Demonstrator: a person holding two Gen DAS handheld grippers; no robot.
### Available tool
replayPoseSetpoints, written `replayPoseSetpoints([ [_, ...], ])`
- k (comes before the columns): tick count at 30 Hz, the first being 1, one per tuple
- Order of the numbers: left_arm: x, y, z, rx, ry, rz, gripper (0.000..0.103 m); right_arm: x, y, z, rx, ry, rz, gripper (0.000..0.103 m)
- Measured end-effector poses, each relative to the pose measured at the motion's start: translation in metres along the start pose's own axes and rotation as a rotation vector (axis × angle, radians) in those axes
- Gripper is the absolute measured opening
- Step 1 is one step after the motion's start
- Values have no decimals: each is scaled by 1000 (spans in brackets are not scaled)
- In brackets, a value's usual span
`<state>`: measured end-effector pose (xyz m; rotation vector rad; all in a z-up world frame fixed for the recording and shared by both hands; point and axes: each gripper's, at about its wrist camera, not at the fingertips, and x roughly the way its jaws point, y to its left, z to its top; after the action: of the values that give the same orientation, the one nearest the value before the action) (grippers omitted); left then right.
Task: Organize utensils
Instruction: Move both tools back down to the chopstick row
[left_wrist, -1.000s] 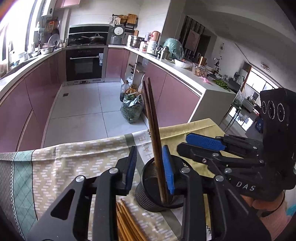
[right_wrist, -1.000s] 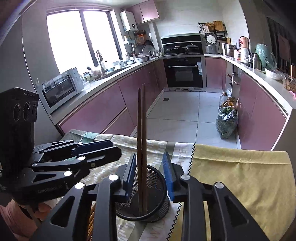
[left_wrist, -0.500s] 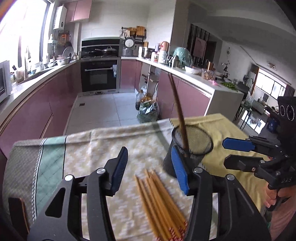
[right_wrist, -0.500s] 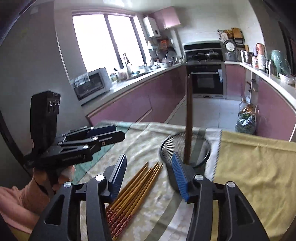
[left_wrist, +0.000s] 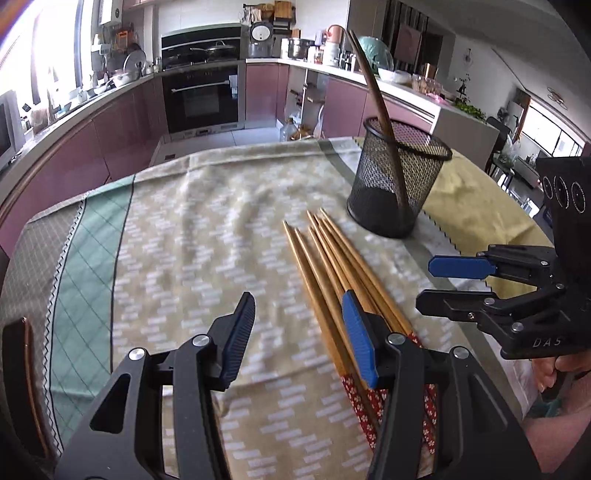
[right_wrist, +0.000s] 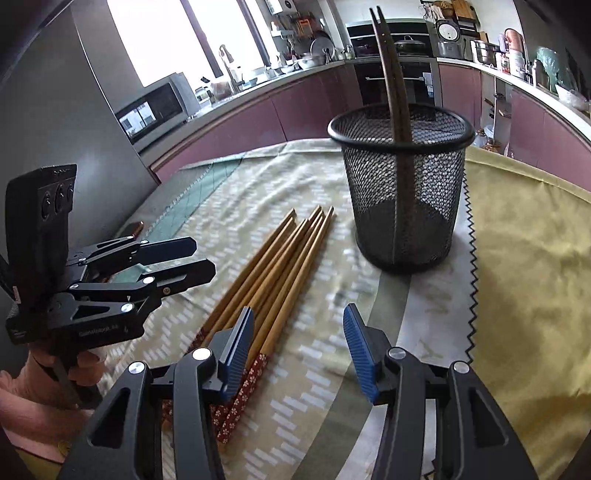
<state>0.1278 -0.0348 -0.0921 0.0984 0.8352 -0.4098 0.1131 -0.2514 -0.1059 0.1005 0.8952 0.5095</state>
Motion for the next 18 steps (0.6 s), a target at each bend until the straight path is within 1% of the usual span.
replayPoseSetpoints([
  [4,9,-4,-7,11,31,-12,49,8,7,-5,-12,20,-32,48],
  [14,20,-6,-14,-1,68,8,48,15,10,-7,-31,29,-83,46],
  [18,19,-5,-16,-2,75,13,49,16,12,-6,-46,33,-110,43],
])
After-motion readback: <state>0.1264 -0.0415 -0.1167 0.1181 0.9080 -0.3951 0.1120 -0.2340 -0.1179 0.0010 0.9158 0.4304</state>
